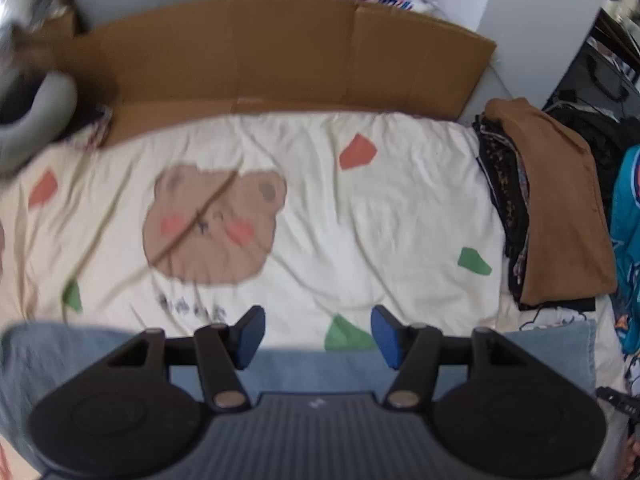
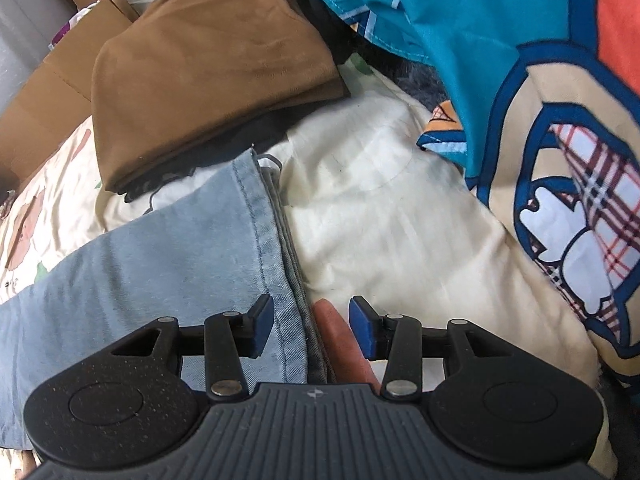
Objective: Fold clothes
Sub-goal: 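Grasp the jeans leg edge with the right gripper while the left gripper presses the jeans, then lift the folded jeans edge with the right gripper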
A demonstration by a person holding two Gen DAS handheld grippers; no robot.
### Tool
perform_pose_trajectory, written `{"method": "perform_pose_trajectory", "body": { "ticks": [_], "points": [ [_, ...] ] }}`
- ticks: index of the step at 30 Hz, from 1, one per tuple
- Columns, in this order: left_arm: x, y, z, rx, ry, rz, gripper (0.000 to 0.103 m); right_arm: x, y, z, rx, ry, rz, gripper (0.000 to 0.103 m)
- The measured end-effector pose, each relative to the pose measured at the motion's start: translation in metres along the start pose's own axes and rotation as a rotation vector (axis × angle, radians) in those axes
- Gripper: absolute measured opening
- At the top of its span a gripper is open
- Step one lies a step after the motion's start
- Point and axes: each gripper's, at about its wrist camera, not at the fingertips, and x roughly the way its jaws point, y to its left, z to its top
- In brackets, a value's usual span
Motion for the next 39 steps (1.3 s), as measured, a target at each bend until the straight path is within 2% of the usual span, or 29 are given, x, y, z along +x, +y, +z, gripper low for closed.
{"method": "perform_pose_trajectory", "body": {
  "ticks": [3, 8, 14, 18, 23, 29, 35, 39],
  "points": [
    [0.011, 0.0, -0.021, -0.03, 0.034, 0.013, 0.061, 0.008, 0.001, 0.003, -0.014, 0.002, 0.011, 0.048],
    [0.022, -0.002, -0.049, -0.06, 0.083, 0.038, 0.061, 0.02, 0.008, 0.009, -0.047, 0.01, 0.076, 0.048],
    [0.026, -0.008, -0.054, -0.055, 0.097, 0.038, 0.061, 0.046, 0.0, 0.015, 0.004, 0.085, 0.159, 0.049],
    [0.027, -0.015, -0.057, -0.046, 0.101, 0.03, 0.061, 0.053, -0.012, 0.021, 0.064, 0.104, 0.239, 0.048],
    [0.028, -0.025, -0.058, -0.005, 0.099, 0.026, 0.061, 0.042, -0.005, 0.028, 0.034, 0.153, 0.316, 0.041],
    [0.031, -0.024, -0.06, -0.005, 0.103, 0.024, 0.061, 0.017, 0.015, 0.033, -0.031, 0.149, 0.417, 0.041],
    [0.035, -0.022, -0.066, -0.012, 0.119, 0.028, 0.061, 0.025, 0.018, 0.038, -0.074, 0.169, 0.403, 0.041],
    [0.039, -0.021, -0.068, -0.014, 0.126, 0.029, 0.061, 0.047, 0.01, 0.04, -0.042, 0.207, 0.397, 0.041]
  ]
}}
